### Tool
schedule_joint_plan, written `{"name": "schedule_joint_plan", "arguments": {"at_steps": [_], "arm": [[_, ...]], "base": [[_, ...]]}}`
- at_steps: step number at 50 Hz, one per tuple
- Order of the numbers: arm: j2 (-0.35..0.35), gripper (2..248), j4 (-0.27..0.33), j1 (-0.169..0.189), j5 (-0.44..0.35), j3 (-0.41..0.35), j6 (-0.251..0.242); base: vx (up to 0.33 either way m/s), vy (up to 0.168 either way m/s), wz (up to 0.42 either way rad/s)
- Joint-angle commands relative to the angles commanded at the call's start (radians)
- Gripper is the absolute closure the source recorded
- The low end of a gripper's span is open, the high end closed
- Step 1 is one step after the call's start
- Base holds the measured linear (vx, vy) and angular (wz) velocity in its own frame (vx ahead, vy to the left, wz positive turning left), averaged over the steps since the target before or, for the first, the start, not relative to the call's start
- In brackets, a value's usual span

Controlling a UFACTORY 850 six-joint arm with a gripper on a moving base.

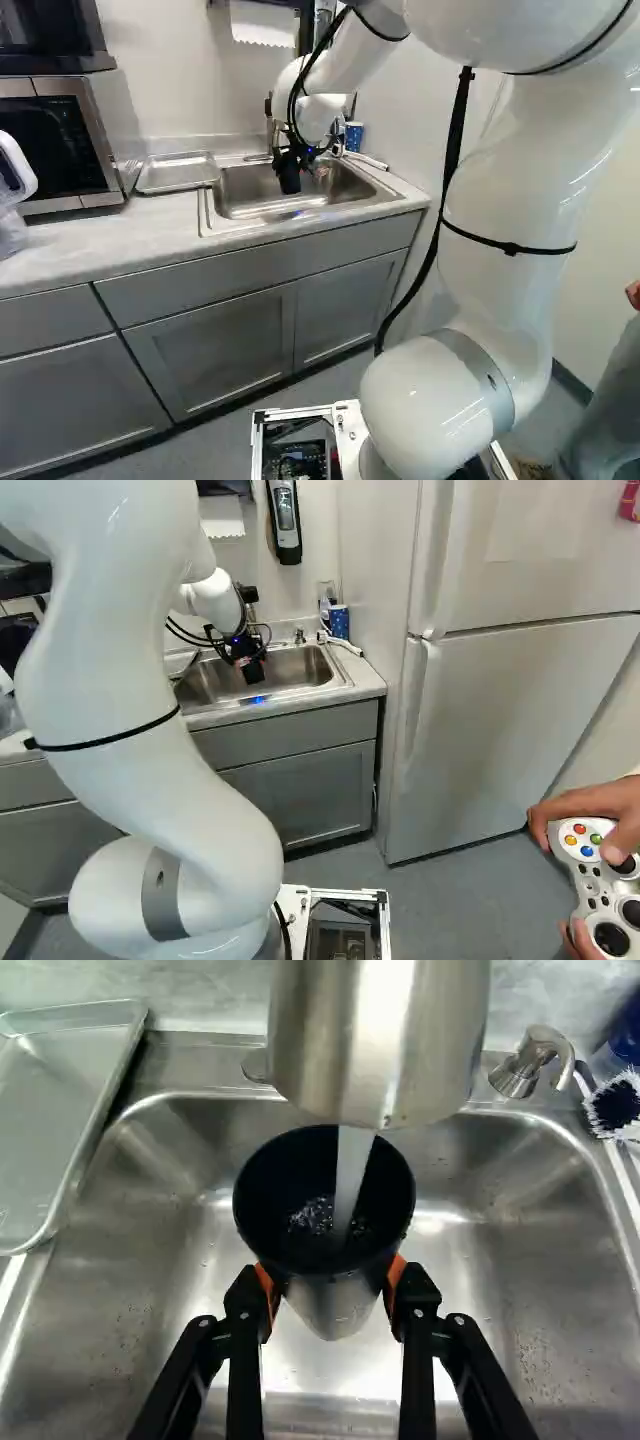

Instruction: Rinse the cup and place it in the tray

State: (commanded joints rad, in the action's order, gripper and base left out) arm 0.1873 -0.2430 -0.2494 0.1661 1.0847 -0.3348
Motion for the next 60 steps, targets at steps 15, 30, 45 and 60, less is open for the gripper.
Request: {"name": "schedule_joint_plan", "arguments": {"at_steps": [15,30,45,60], "arm": [[0.000,129,0.000,0.000,0.000,0.000,0.000],[0.000,129,0.000,0.000,0.000,0.000,0.000],[0.000,129,0.000,0.000,0.000,0.000,0.000],[0.000,129,0.000,0.000,0.000,0.000,0.000]], "base": [[0.000,0.000,0.000],[0.000,0.000,0.000],[0.000,0.000,0.000],[0.000,0.000,0.000]]}}
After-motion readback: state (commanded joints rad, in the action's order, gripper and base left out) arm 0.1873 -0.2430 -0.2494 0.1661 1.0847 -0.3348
